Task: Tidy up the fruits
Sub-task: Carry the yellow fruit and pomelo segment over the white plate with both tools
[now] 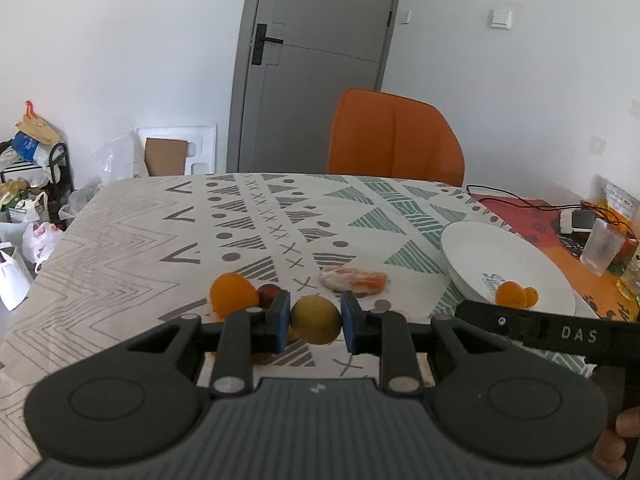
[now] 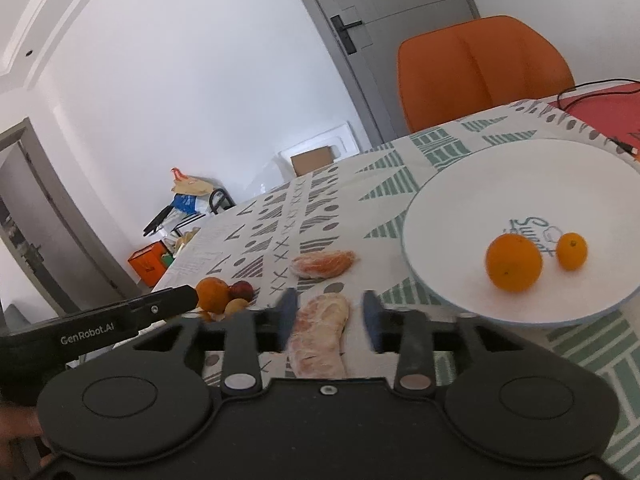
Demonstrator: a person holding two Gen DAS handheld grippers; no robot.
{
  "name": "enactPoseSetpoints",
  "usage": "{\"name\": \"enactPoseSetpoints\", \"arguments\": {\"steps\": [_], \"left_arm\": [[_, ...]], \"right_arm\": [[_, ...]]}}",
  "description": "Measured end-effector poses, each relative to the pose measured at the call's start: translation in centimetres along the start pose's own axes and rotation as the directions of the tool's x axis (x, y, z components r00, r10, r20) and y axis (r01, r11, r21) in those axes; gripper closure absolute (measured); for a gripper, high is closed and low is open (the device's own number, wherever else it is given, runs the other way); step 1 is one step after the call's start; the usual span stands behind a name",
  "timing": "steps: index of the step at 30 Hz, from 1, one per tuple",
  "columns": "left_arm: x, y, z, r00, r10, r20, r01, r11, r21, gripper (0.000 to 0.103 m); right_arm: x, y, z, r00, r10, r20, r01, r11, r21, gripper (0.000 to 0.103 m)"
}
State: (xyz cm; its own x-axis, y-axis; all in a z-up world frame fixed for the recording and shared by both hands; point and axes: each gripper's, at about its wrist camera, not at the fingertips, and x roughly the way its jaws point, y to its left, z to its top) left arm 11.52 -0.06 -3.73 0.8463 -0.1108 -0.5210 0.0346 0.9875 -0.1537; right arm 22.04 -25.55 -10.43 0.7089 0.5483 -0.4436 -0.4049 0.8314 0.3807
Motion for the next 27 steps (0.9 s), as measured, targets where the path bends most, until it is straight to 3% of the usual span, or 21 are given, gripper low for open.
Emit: {"name": "enactPoseSetpoints", "arguments": {"steps": [3, 10, 12, 14, 17, 27], "left_arm": [[0.3, 0.8, -0.2, 1.0, 0.008, -0.008, -0.008, 1.0, -0.016, 0.078], [0.4, 3.2, -0.9, 0.999, 0.024, -0.026, -0.025, 0.998, -0.057, 0.078], [0.3, 4.1, -1.0, 0.999, 0.035, -0.028, -0.037, 0.996, -0.075, 0.078], [0.3, 4.9, -1.1, 0.998, 0.047, -0.029, -0.05, 0.995, -0.091, 0.078], [0.3, 5.6, -1.0, 0.998, 0.06, -0.036, -0.063, 0.992, -0.106, 0.078], [0.6, 3.0, -0.2, 1.0, 0.015, -0.021, -0.017, 0.998, -0.058, 0.078]], "right_arm": [[1.0, 0.7, -0.3, 1.0, 0.001, -0.029, -0.002, 1.0, -0.03, 0.038], [3.9, 2.2, -1.2, 0.995, -0.03, -0.09, 0.023, 0.997, -0.079, 0.038], [4.6, 2.4, -1.6, 0.996, -0.019, -0.085, 0.012, 0.996, -0.089, 0.048], [4.9, 2.8, -1.6, 0.995, -0.05, -0.081, 0.04, 0.992, -0.119, 0.067], [4.8, 2.7, -1.2, 0.995, -0.019, -0.094, 0.012, 0.997, -0.077, 0.068], [1.2, 2.1, 0.3, 0.998, -0.06, 0.008, 0.06, 0.995, -0.083, 0.068]]}}
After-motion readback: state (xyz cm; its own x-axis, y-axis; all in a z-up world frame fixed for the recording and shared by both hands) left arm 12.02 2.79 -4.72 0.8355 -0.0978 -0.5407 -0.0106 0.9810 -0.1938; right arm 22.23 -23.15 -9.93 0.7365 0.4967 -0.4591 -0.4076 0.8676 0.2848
